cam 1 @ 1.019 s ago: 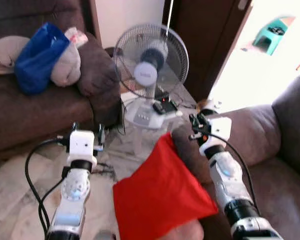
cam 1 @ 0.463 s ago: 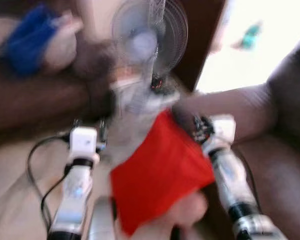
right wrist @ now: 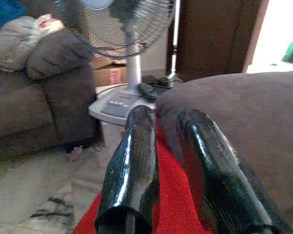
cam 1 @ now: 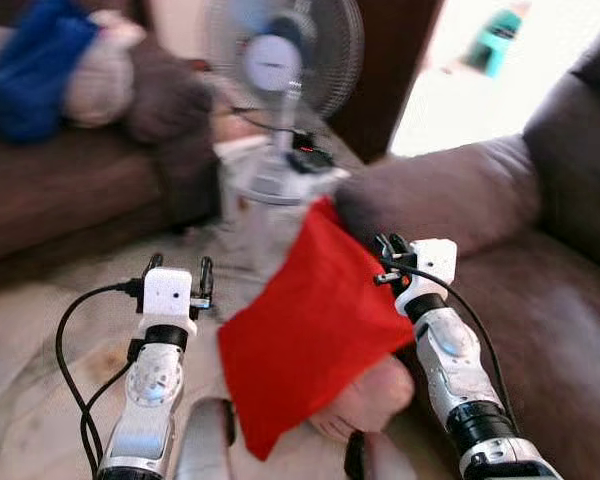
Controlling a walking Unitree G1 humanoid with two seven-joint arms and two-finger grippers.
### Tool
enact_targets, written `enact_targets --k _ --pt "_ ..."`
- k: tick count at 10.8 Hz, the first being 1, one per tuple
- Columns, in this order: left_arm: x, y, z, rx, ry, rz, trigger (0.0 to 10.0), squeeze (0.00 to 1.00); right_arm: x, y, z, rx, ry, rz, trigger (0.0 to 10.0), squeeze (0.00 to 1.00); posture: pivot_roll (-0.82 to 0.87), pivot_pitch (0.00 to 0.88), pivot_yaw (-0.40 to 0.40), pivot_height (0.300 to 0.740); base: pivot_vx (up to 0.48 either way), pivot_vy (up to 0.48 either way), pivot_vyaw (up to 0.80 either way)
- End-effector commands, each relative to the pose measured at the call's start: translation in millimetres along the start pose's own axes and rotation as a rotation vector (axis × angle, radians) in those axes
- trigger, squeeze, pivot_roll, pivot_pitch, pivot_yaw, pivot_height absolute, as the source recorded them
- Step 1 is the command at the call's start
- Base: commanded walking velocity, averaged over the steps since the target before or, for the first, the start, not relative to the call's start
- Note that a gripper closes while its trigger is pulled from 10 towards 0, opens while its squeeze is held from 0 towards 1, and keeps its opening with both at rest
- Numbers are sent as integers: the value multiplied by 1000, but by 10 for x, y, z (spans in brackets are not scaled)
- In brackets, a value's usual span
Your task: Move the pillow to the sofa from floor
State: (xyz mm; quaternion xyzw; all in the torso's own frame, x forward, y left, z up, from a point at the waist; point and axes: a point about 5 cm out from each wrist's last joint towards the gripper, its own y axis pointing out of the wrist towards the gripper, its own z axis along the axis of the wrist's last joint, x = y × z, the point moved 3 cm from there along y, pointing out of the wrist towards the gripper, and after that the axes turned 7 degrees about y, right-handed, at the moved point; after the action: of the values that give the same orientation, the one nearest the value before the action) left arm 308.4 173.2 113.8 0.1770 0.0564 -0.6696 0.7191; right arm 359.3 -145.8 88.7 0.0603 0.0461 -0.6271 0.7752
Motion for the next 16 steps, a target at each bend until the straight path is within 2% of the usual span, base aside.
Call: enact_targets --k 1,6,8,13,15,16 --pt "34 22 36 4 -13 -19 10000 0 41 21 39 4 4 -17 10000 0 97 39 -110 615 0 0 0" --pt "31 45 13 -12 -10 -16 10000 0 -8 25 22 -6 -1 2 10000 0 93 38 -110 615 0 0 0" --pt "41 43 8 -16 -9 -20 10000 0 -20 32 -25 -44 -5 13 10000 0 93 39 -111 615 0 0 0" --pt "50 55 12 -16 -9 -23 10000 0 -69 34 -11 -29 0 38 10000 0 95 29 -111 615 0 0 -125" --pt "42 54 8 -20 7 -14 10000 0 -64 33 -50 -58 -14 34 10000 0 94 31 -110 615 255 0 -256" --pt "49 59 16 -17 11 -21 10000 0 -84 32 -24 -35 4 47 10000 0 93 36 -108 615 266 0 0"
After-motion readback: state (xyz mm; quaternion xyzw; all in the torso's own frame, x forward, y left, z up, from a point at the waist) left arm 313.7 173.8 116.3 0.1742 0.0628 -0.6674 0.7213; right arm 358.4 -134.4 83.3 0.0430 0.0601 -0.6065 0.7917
